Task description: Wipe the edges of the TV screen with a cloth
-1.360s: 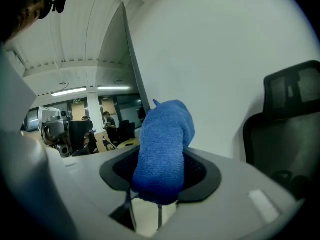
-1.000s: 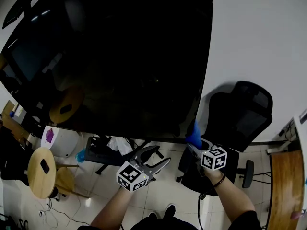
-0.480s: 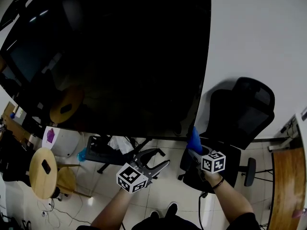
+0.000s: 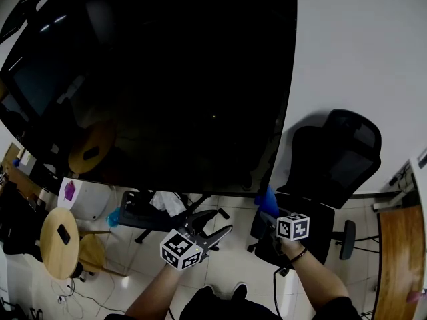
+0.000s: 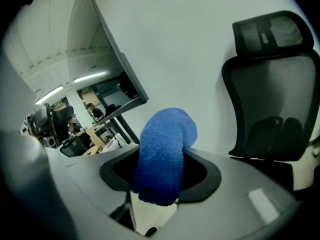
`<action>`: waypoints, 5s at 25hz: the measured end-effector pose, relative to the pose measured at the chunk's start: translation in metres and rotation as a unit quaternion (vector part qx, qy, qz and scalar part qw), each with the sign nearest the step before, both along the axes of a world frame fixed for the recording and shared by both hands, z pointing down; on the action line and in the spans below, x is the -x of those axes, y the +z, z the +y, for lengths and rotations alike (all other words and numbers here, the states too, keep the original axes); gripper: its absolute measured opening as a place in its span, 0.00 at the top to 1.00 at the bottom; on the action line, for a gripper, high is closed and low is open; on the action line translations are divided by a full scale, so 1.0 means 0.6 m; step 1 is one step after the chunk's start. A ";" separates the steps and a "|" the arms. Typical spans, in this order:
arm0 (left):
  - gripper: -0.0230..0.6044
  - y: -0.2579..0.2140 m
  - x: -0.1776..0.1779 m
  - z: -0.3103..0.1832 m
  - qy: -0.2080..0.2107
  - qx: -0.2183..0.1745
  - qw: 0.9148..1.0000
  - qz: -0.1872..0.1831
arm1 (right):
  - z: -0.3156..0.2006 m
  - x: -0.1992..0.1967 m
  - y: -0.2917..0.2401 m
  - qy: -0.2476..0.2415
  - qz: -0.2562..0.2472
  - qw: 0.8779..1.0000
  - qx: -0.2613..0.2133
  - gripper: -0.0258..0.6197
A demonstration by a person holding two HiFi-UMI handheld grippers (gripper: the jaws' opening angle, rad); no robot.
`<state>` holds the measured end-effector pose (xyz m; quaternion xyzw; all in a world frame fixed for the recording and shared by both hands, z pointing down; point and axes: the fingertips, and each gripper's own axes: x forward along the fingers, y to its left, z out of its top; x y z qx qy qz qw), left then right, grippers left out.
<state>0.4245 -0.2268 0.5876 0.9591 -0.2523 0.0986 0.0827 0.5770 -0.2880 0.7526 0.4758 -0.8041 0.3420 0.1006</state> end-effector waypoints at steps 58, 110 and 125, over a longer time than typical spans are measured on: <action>0.55 0.042 0.617 -0.119 0.013 0.036 0.999 0.028 | -0.100 0.582 -0.059 0.066 -0.002 0.998 -0.024 0.63; 0.55 0.114 1.342 -0.265 -0.045 0.075 0.996 0.019 | -0.248 1.298 -0.037 0.029 0.025 0.999 -0.027 0.63; 0.55 0.141 1.571 -0.303 -0.105 0.073 0.991 0.029 | -0.291 1.588 -0.031 -0.060 0.016 0.998 -0.018 0.63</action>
